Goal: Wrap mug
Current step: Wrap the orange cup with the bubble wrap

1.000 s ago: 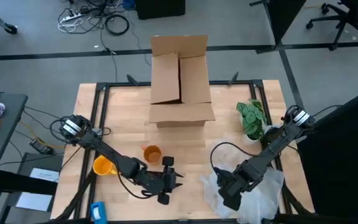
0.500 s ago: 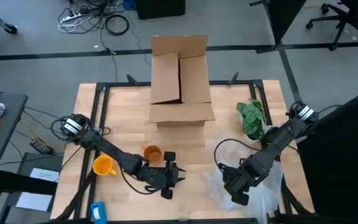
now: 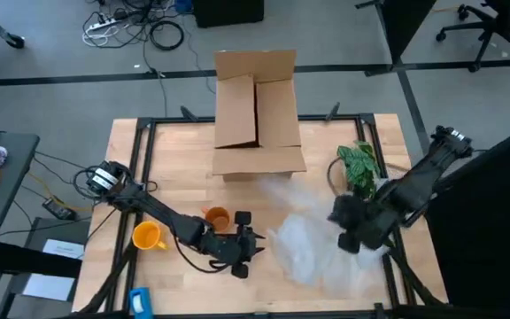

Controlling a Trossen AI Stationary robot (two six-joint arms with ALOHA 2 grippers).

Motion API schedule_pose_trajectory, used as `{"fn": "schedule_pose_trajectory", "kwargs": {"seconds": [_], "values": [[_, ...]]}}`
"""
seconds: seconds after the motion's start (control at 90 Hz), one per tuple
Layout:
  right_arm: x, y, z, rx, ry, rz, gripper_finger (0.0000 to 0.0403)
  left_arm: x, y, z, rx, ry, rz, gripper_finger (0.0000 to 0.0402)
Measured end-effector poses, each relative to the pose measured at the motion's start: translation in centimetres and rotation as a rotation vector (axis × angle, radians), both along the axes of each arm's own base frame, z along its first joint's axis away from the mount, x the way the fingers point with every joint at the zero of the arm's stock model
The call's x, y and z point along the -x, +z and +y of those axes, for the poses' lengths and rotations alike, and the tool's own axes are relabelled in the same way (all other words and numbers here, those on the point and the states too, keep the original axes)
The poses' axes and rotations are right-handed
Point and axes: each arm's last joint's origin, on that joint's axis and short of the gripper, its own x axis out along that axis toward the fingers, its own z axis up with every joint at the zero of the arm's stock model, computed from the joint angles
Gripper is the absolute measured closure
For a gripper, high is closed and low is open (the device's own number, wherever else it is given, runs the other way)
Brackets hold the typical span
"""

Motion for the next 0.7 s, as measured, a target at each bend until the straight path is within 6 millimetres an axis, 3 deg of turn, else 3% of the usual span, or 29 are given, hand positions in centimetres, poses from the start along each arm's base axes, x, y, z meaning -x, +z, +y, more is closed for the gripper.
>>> {"fn": "schedule_pose_trajectory", "kwargs": {"seconds": [0.389, 0.533, 0.7], "values": [[5.7, 5.1, -7.6, 0.305, -0.271, -0.397, 0.0403, -0.3, 3.1, -0.2, 0.007, 0.092, 0.125, 0.0275], [6.7, 6.9, -9.0, 0.482, -0.439, -0.484, 0.0403, -0.5, 3.7, -0.3, 0.016, 0.092, 0.109, 0.0275], [6.6, 8.1, -9.9, 0.632, -0.601, -0.449, 0.0403, -0.5, 3.8, -0.3, 0.023, 0.094, 0.102, 0.0275]]}}
